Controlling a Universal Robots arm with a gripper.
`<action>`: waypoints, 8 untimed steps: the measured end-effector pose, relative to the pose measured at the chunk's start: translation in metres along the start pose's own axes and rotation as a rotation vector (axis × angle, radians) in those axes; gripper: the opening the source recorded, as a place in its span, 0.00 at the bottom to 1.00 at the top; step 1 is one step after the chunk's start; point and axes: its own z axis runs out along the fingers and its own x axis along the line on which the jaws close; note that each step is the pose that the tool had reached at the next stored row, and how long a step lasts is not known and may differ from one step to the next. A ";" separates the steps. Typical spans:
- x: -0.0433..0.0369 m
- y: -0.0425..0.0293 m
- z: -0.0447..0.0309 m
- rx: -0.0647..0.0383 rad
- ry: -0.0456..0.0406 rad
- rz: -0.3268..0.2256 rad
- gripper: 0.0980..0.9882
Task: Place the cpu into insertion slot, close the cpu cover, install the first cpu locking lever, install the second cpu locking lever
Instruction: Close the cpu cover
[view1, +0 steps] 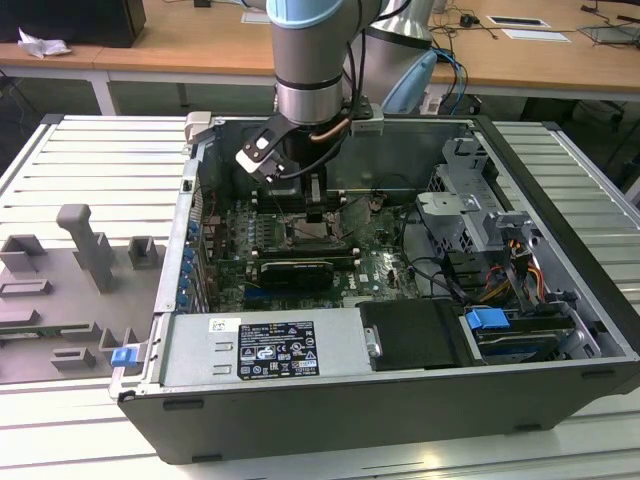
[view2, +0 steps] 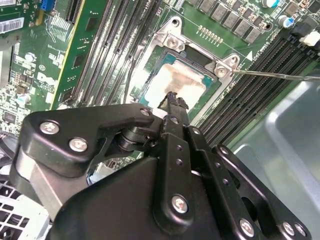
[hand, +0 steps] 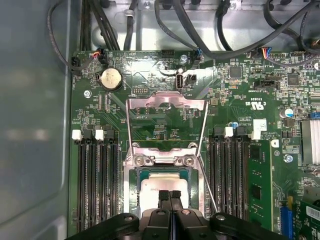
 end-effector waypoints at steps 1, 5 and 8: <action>0.0000 0.0002 -0.0022 0.000 0.0000 0.000 0.01; 0.0000 0.0009 -0.0099 0.000 -0.0028 0.000 0.01; 0.0000 0.0015 -0.0100 0.000 -0.0051 -0.001 0.01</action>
